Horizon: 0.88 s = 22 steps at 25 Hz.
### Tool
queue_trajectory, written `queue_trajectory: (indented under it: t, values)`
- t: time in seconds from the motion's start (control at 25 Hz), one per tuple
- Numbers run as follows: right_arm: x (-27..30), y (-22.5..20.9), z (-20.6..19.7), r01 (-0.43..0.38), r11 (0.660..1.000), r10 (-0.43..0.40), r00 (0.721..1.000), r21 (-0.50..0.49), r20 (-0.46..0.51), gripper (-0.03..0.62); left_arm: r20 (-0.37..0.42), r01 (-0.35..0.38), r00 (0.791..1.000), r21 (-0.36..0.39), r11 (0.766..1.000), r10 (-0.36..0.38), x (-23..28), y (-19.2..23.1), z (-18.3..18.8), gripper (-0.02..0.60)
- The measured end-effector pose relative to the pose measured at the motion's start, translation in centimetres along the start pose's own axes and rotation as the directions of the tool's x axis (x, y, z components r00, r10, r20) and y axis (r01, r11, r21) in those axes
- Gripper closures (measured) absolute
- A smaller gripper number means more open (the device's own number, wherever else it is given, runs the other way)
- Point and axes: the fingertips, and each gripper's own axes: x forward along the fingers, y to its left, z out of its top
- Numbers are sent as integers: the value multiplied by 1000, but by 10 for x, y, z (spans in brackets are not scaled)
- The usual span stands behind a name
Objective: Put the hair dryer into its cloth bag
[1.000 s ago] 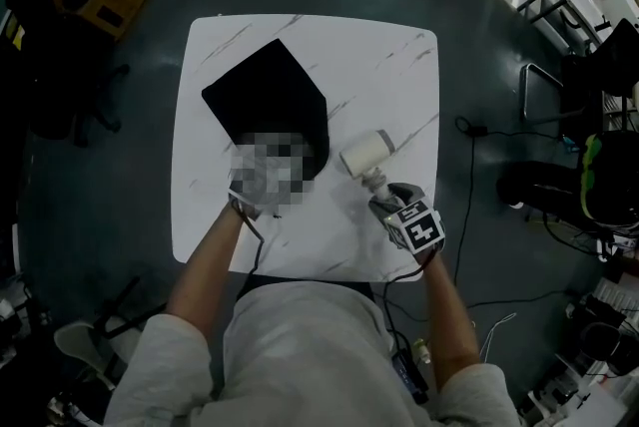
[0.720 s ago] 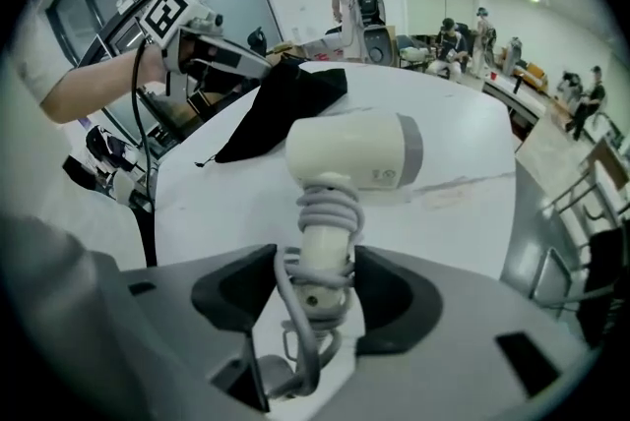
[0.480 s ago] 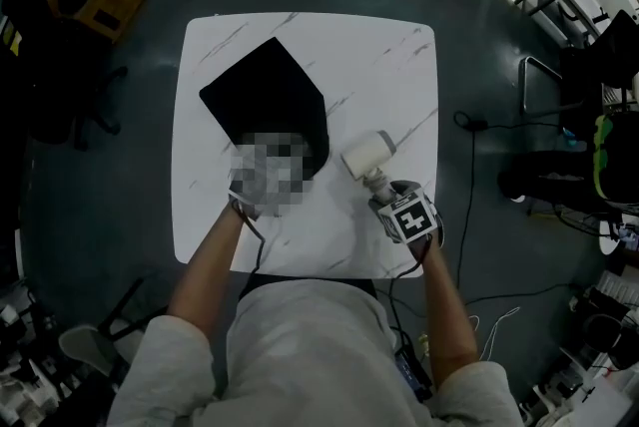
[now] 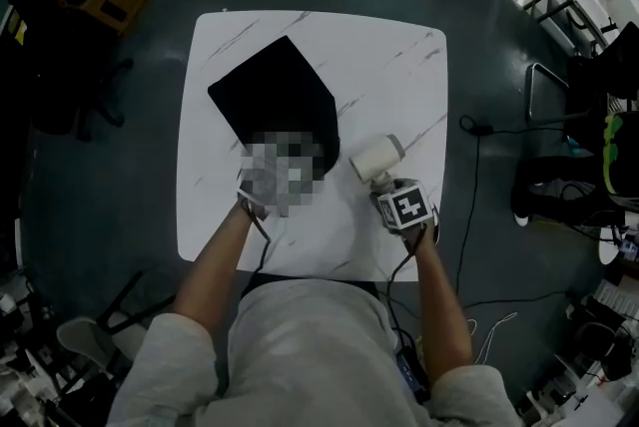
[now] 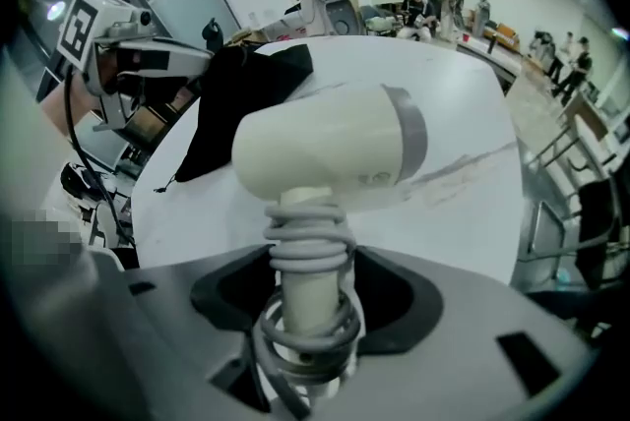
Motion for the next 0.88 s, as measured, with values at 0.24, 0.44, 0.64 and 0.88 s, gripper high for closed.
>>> queue_trajectory:
  t: [0.24, 0.44, 0.64, 0.88]
  values:
    - [-4, 6, -8, 12, 998, -11, 1000, -58, 9, 352, -18, 0, 1000, 11, 1000, 0, -4, 8, -5, 571]
    - [-21, 31, -23, -6, 992, 13, 999, -129, 52, 355, -26, 11, 1000, 36, 999, -10, -6, 7, -1, 571]
    - [-37, 75, -22, 20, 955, -1, 998, -297, 64, 355, -45, 59, 997, 75, 995, -56, -7, -1, 2, 571]
    - [-31, 102, -11, 43, 901, -29, 999, -433, 40, 355, -69, 96, 994, 145, 985, -87, -11, -22, 8, 571]
